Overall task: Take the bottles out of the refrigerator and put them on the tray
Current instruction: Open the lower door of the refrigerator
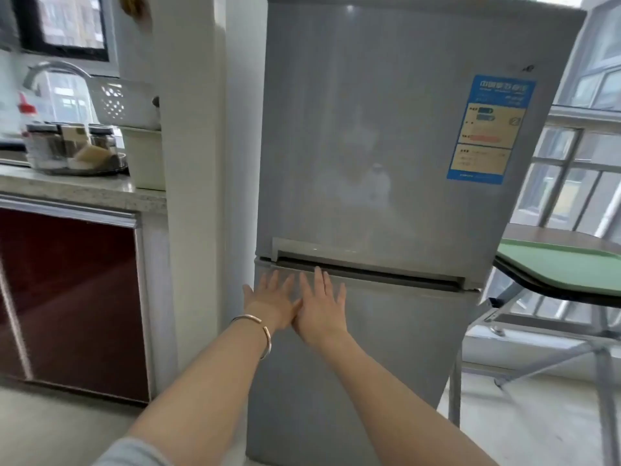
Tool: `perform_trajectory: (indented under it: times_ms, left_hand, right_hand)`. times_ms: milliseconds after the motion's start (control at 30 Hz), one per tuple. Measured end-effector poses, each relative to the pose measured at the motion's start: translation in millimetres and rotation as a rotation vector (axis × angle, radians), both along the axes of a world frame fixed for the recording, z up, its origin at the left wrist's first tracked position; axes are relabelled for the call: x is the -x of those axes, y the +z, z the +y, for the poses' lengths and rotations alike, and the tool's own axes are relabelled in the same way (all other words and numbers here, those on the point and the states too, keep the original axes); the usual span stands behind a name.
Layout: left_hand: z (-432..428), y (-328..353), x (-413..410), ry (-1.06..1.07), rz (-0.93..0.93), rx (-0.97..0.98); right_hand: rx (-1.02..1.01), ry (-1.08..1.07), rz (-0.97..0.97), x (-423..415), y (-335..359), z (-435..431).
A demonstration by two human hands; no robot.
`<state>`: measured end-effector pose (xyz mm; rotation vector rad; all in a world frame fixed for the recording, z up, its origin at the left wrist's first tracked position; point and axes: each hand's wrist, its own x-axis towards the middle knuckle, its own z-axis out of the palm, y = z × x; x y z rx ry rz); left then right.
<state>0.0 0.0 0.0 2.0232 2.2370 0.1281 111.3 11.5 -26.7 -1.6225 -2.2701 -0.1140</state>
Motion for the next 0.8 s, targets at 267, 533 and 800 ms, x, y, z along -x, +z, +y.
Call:
perform_trajectory:
  times_ms: [267, 533, 800]
  left_hand:
    - [16.6, 4.3, 3.9, -0.135, 0.215, -0.368]
    - [20.9, -5.5, 8.7, -0.148, 0.149, -0.329]
    - [17.5, -12.7, 23.0, -0.24, 0.175, -0.573]
  right_hand:
    - [0.034, 0.016, -0.083, 7.6, 11.4, 9.7]
    - [0.026, 0.019, -0.035, 3.0, 21.8, 7.3]
    - [-0.139, 0.047, -0.001, -6.3, 20.5, 5.8]
